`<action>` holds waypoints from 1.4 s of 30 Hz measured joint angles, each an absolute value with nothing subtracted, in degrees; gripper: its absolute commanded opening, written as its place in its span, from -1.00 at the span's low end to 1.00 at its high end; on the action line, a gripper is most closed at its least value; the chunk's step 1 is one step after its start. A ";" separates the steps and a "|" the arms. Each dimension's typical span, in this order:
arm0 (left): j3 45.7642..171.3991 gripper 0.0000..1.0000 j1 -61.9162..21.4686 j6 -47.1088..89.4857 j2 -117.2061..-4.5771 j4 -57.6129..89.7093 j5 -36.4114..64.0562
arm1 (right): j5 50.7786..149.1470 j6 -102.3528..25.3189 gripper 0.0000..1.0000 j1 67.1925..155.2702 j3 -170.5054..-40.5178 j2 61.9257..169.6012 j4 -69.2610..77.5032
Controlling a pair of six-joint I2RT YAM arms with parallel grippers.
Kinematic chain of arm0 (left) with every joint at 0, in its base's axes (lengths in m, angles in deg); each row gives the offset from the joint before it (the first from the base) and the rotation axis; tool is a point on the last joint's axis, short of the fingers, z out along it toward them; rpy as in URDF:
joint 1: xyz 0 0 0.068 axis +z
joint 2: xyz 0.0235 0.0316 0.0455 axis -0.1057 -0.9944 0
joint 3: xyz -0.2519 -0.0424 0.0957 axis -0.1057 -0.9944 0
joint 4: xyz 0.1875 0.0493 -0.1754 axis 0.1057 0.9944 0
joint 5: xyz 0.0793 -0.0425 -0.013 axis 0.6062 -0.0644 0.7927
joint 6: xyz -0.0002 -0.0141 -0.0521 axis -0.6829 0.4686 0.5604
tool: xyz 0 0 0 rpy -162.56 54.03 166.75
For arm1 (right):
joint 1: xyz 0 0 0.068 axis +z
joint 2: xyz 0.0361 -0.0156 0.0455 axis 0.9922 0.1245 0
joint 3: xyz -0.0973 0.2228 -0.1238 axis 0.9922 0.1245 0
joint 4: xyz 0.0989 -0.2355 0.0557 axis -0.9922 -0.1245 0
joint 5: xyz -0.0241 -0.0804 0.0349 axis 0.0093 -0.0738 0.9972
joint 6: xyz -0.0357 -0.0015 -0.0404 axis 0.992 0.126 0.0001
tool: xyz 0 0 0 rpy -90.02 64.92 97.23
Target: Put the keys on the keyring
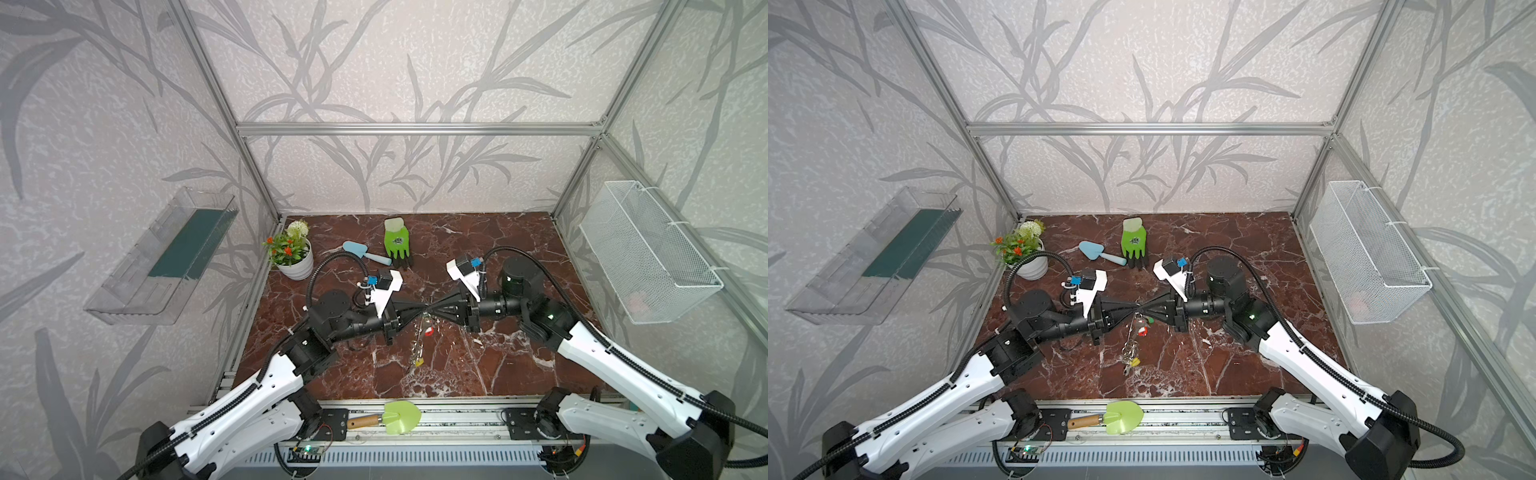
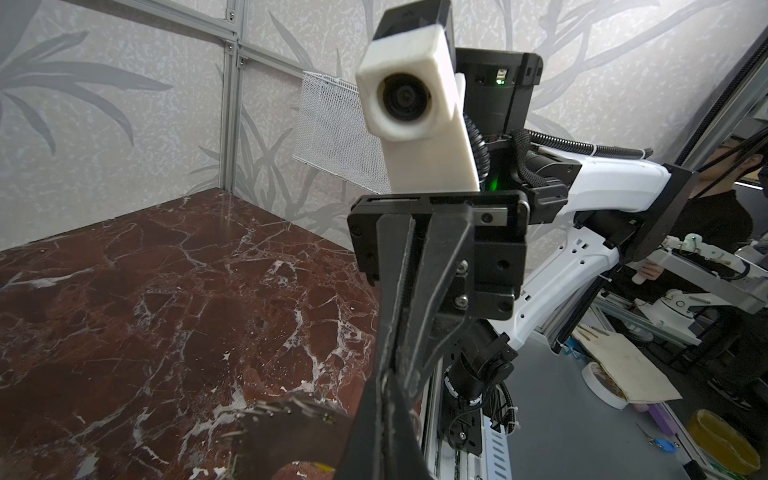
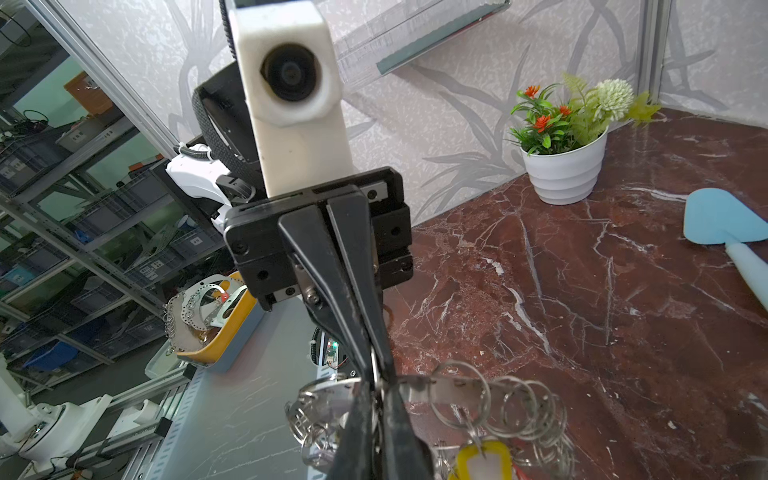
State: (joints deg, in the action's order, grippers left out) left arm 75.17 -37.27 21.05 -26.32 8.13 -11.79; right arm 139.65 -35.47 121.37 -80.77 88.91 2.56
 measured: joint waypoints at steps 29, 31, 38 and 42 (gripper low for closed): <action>86.51 -0.28 -36.54 12.09 -26.52 28.85 -15.24 | 137.92 -34.64 -1.00 121.26 -80.77 89.87 1.42; 87.93 -0.24 -36.24 10.87 -26.74 31.43 -16.12 | 137.68 -34.49 -1.00 121.26 -80.77 89.87 1.42; 90.25 -0.21 -34.25 8.02 -29.51 37.79 -17.71 | 137.31 -34.34 -1.00 121.26 -80.77 89.87 1.75; 90.25 -0.22 -33.35 6.71 -30.91 39.93 -17.47 | 137.24 -34.25 -1.00 121.26 -80.77 89.87 1.77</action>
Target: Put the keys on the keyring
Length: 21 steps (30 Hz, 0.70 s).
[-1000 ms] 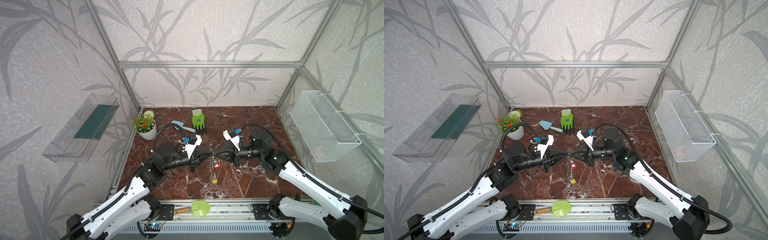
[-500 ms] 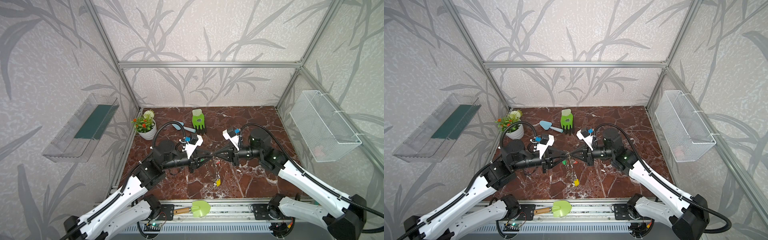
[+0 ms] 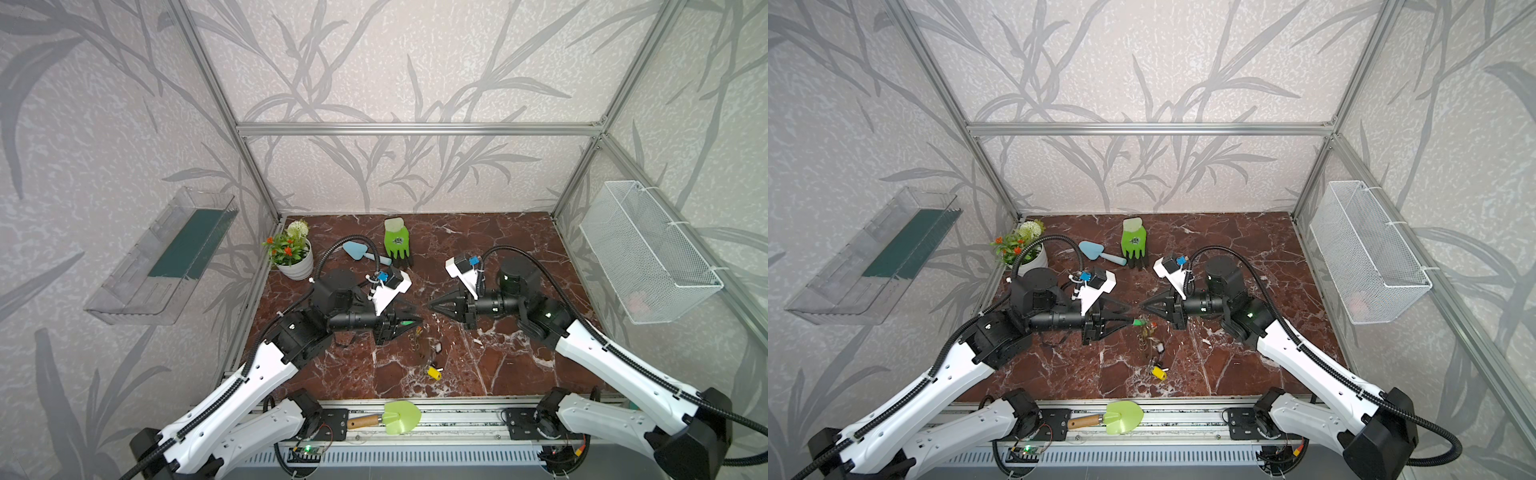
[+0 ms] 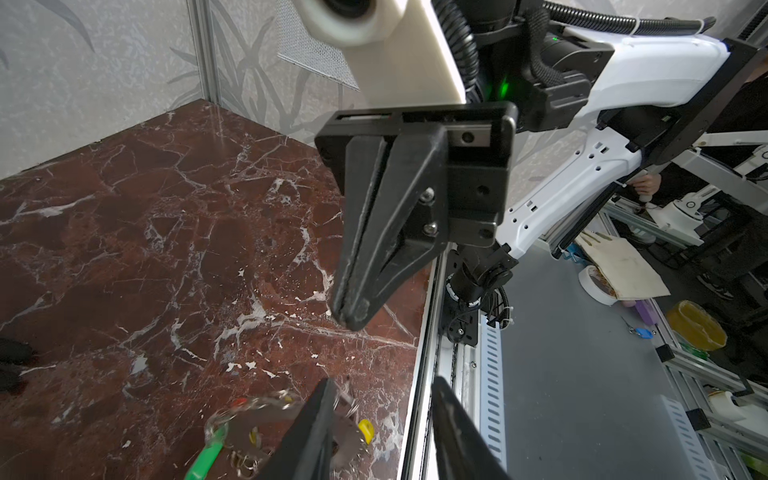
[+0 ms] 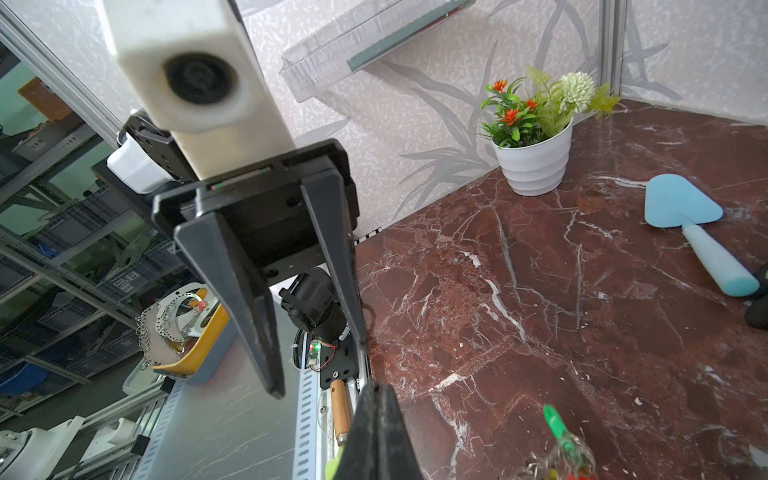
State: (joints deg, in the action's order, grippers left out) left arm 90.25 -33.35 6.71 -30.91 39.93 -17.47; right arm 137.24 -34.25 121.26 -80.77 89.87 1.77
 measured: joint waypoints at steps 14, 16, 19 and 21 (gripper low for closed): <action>88.96 -0.13 -31.74 6.43 -27.94 42.57 -17.21 | 125.77 -35.34 -0.84 120.41 -78.13 90.99 -0.19; 88.02 -0.13 -31.74 6.41 -27.28 42.62 -17.21 | 123.65 -36.43 -0.72 119.34 -76.09 90.44 -0.41; 86.97 -0.09 -31.74 6.36 -27.17 42.77 -17.10 | 120.94 -38.69 -0.48 117.13 -72.27 89.37 -0.98; 86.51 -0.04 -31.74 6.10 -27.13 42.81 -16.86 | 119.34 -40.67 -0.33 115.67 -69.32 88.87 -1.40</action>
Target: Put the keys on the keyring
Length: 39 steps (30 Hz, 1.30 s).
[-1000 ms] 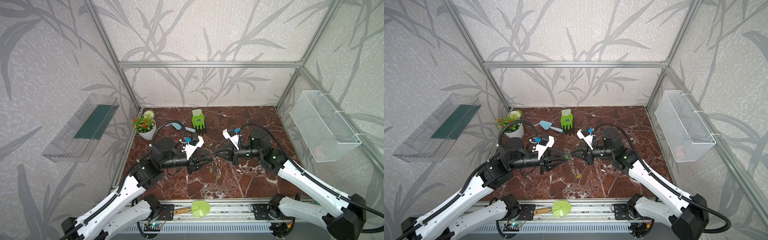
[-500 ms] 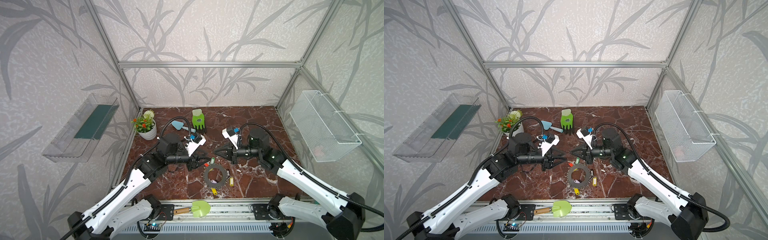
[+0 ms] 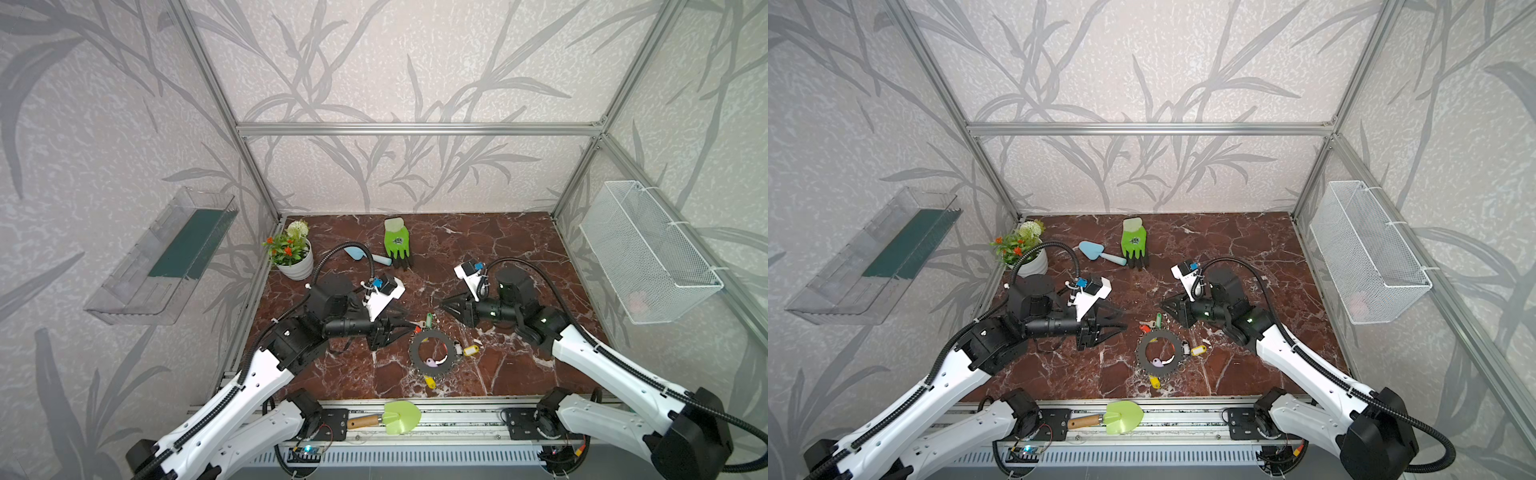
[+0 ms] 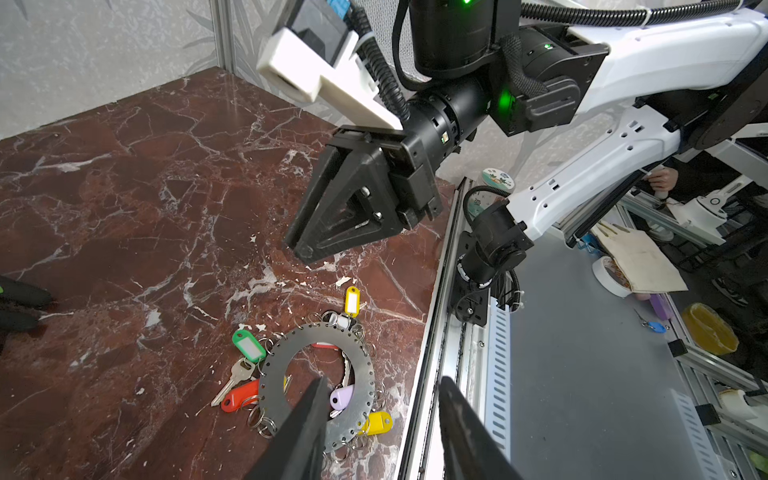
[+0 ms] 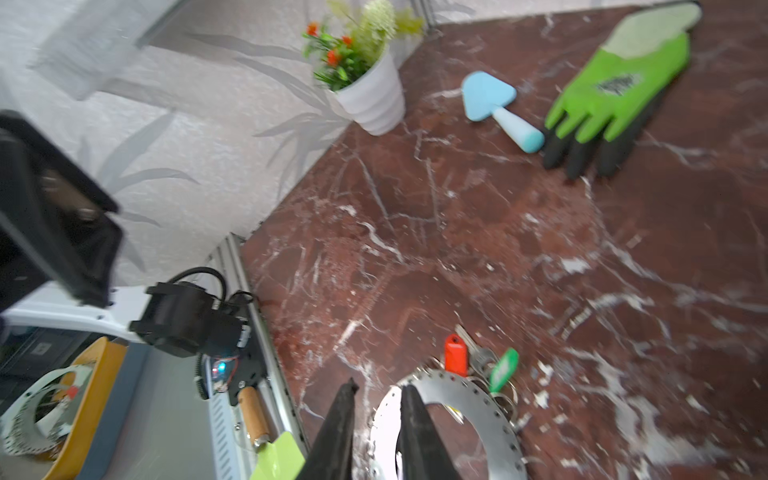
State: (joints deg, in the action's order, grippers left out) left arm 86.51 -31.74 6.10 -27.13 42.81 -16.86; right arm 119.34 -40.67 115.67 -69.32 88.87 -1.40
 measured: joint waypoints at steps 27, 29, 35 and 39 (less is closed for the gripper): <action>83.69 0.02 -38.16 12.96 -41.58 39.99 -7.50 | 113.46 -55.10 -0.29 114.16 -52.44 103.75 7.41; 83.21 0.02 -39.06 14.32 -41.80 38.62 -6.39 | 114.03 -55.34 -0.39 114.29 -52.44 104.30 7.89; 82.82 0.02 -40.35 16.42 -43.83 37.15 -4.66 | 114.82 -55.76 -0.23 114.90 -52.16 102.88 7.24; 82.82 0.02 -40.39 16.79 -44.48 36.30 -4.14 | 114.31 -55.19 -0.23 115.12 -51.79 98.48 4.75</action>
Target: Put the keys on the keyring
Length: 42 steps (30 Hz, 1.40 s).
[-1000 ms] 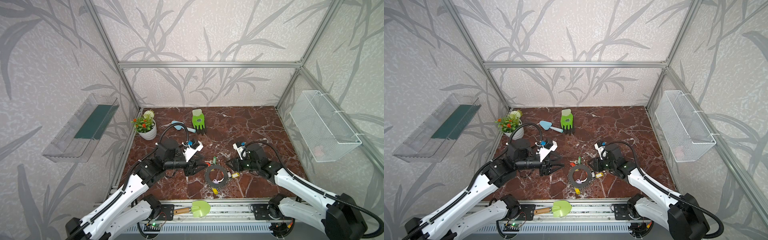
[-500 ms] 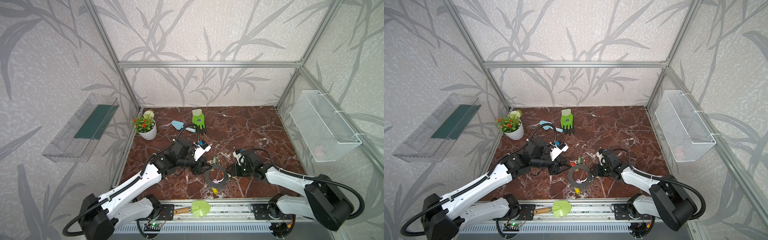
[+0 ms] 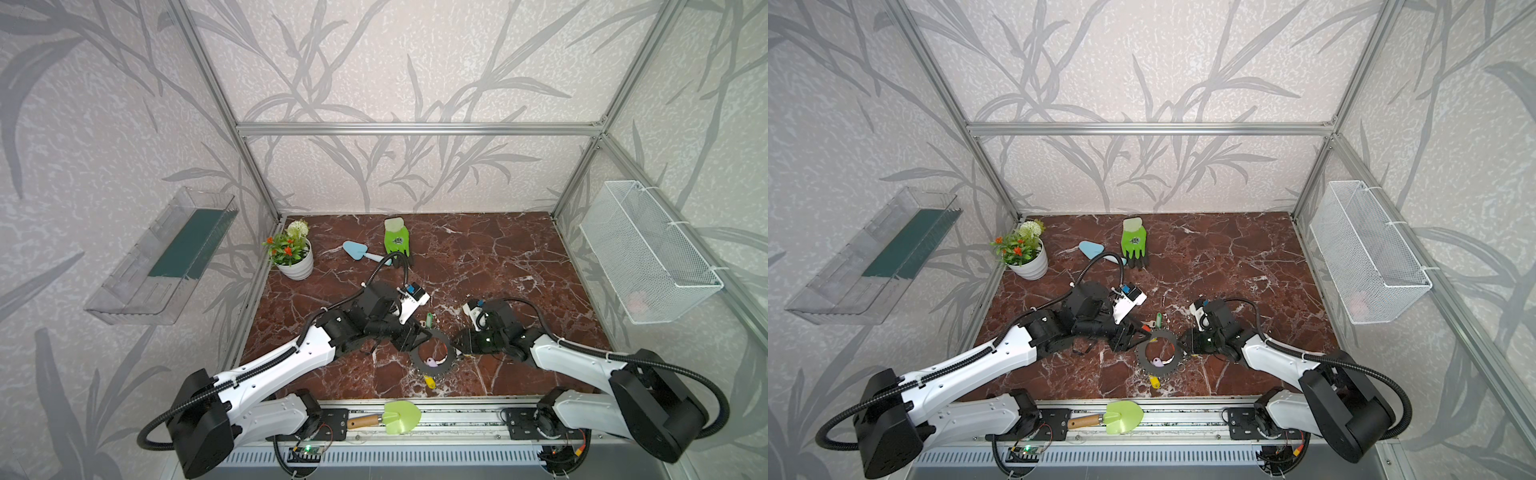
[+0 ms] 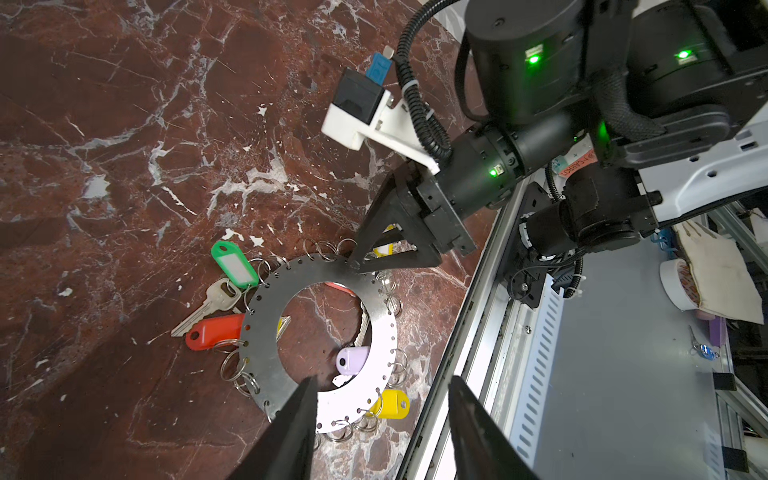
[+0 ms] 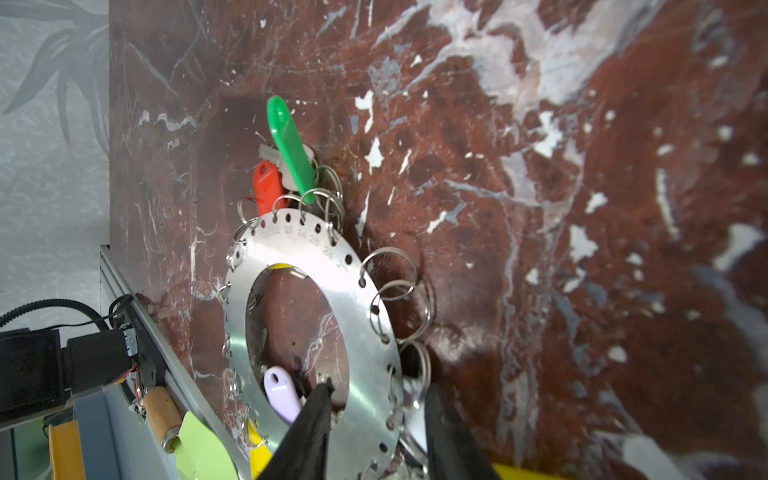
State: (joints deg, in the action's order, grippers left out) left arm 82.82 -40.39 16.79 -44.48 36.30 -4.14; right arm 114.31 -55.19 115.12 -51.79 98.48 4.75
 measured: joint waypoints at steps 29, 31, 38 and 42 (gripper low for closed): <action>82.43 0.01 -40.39 16.81 -44.42 34.57 -3.64 | 114.42 -52.67 -1.00 117.09 -52.27 97.63 0.64; 82.05 0.01 -40.39 16.83 -44.02 34.40 -3.37 | 114.47 -52.70 -1.00 117.09 -53.38 97.22 0.18; 81.79 0.01 -40.39 17.10 -43.11 33.44 -2.48 | 113.79 -52.67 -1.00 117.09 -58.80 95.36 0.11; 81.36 0.01 -40.39 17.14 -42.58 33.37 -2.13 | 112.04 -52.24 -1.00 116.76 -60.77 93.46 -0.28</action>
State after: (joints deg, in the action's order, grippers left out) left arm 81.36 -40.39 17.14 -42.58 33.37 -2.13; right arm 112.04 -52.24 116.76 -60.77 93.46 -0.28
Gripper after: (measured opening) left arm 0.505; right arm 0.050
